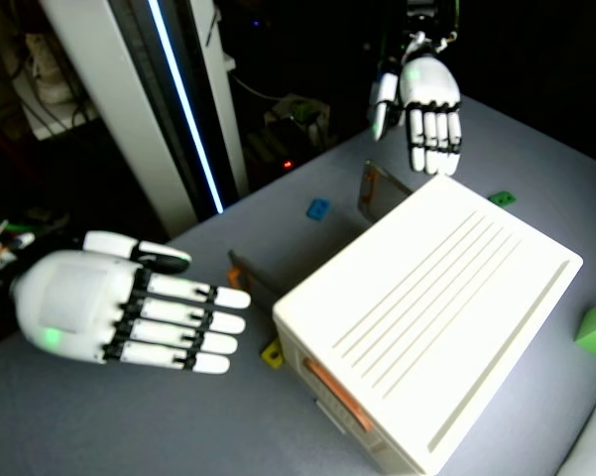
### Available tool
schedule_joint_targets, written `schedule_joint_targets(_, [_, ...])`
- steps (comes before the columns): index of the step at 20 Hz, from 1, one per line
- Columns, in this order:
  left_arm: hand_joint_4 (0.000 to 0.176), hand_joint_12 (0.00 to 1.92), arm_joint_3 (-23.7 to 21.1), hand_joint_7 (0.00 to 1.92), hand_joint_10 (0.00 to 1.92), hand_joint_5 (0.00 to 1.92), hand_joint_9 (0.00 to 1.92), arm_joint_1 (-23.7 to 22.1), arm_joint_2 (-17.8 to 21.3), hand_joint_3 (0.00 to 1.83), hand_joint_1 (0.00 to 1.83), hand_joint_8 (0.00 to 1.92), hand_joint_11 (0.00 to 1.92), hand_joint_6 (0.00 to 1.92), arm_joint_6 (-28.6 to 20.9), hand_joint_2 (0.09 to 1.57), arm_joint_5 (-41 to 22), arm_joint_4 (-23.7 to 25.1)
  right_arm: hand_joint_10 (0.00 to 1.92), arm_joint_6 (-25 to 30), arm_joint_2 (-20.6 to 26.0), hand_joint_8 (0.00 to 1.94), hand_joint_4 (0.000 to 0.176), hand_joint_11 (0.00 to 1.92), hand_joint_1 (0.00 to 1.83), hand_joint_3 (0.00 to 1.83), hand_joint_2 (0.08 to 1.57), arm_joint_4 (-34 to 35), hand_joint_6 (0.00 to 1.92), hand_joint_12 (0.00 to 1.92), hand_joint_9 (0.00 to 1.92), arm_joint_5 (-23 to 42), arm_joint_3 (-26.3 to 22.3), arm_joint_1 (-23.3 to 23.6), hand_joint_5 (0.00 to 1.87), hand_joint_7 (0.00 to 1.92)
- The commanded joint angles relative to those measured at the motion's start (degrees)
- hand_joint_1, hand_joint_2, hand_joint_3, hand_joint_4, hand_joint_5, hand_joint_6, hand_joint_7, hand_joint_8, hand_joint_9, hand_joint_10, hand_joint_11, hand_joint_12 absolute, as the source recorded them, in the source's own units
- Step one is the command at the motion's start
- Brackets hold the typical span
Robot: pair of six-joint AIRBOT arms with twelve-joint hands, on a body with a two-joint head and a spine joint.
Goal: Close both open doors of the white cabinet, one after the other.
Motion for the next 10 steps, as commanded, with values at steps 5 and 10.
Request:
schedule_joint_targets(5, [0.000,0.25,1.80,0.03,0.00,0.04,0.03,-5.21,-1.86,0.00,0.00,0.00,0.00,0.01,-2.10,1.44,-1.23,4.35,0.00,0.56,0.07,0.00,0.025,0.17,0.23,0.00,1.44,1.68,0.00,0.00,0.12,6.15,0.28,0.10,0.09,0.13])
schedule_joint_targets(10, [0.000,0.25,2.62,0.01,0.00,0.02,0.04,-7.11,-2.74,0.00,0.00,0.00,0.02,0.00,-3.68,1.42,0.46,6.89,0.00,0.60,0.07,0.00,0.025,0.17,0.22,0.00,1.43,1.69,0.00,0.00,0.12,6.15,0.29,0.10,0.09,0.12])
